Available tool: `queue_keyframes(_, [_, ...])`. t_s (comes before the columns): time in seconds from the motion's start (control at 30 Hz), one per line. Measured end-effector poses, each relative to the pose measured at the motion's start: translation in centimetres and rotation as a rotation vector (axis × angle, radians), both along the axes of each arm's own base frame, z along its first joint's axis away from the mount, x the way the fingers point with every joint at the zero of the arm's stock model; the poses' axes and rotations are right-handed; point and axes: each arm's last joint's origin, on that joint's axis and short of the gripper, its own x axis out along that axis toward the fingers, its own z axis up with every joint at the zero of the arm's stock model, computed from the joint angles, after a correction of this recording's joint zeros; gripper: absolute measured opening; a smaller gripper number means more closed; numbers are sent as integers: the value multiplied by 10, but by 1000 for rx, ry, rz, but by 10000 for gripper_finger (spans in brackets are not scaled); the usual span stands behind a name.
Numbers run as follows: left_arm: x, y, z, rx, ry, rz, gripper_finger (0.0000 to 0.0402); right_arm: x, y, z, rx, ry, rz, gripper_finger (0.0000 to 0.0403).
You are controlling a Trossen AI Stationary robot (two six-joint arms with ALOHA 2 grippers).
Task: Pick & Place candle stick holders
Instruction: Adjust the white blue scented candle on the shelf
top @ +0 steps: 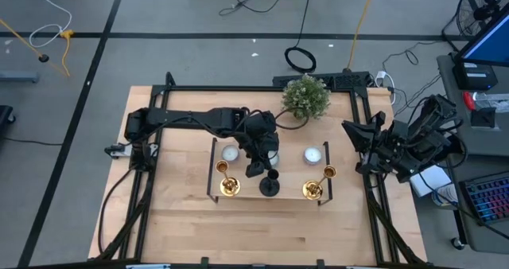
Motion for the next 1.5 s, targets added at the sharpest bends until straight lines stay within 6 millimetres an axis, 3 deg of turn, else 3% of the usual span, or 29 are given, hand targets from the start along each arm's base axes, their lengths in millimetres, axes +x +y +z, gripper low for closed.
queue_keyframes(1.5, [-3, 2, -3, 73, 47, 34, 0, 0, 0, 0, 14, -8, 5, 0])
